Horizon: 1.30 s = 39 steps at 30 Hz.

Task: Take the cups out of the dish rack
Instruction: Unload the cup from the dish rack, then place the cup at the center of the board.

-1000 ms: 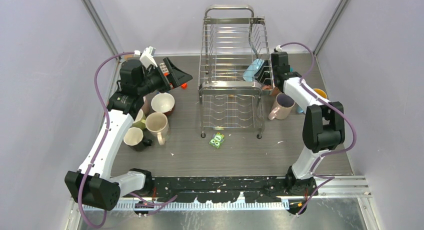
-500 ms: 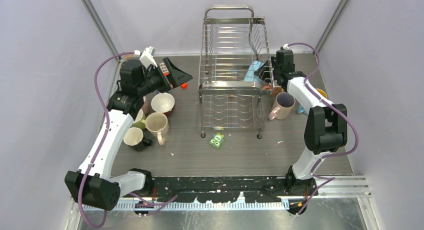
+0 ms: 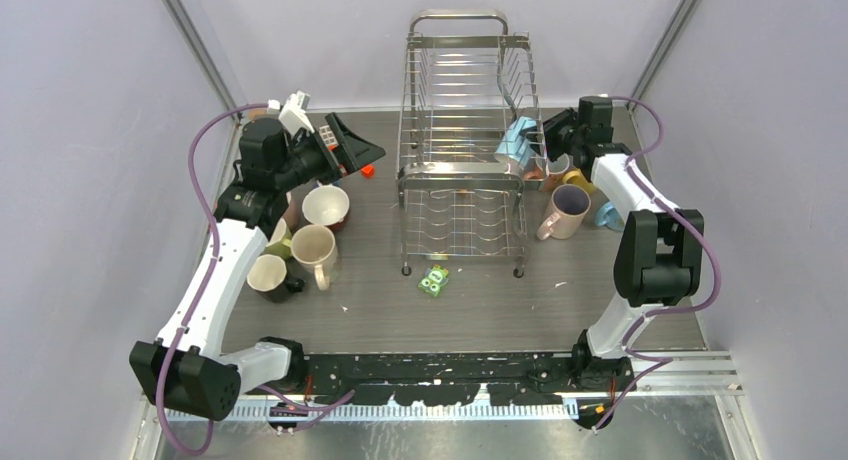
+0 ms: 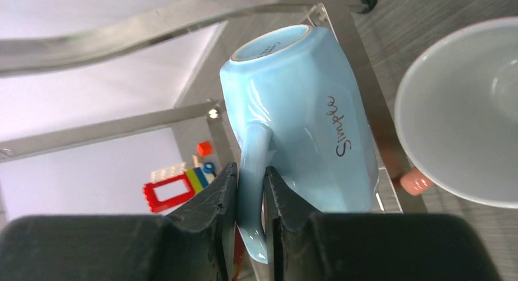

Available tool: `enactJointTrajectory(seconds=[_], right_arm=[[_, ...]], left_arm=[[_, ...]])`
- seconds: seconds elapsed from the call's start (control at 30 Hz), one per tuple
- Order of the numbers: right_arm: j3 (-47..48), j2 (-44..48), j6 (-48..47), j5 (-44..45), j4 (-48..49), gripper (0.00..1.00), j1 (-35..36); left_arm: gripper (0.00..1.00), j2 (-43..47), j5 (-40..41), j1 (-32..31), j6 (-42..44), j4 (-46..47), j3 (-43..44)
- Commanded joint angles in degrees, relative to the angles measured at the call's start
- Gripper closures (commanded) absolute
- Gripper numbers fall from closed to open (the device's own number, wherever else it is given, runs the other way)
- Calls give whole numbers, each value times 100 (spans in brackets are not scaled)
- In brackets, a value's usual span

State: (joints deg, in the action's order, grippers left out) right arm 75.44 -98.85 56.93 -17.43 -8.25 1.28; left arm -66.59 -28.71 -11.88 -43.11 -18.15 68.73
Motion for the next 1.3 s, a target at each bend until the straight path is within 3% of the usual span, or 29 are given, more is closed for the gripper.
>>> enactJointTrajectory(seconds=[0.0, 0.5, 0.8, 1.27], right_arm=[[56, 366, 974, -603, 1349, 99, -172], [153, 955, 1534, -229, 869, 99, -575], [621, 1288, 1843, -51, 336, 99, -997], [1785, 1550, 2508, 92, -288, 99, -1422]], left_arm=[[0, -4, -153, 33, -48, 372, 96], [0, -98, -211, 45, -301, 493, 443], [0, -307, -267, 35, -620, 598, 1073], [0, -910, -455, -208, -1927, 1425, 2318]])
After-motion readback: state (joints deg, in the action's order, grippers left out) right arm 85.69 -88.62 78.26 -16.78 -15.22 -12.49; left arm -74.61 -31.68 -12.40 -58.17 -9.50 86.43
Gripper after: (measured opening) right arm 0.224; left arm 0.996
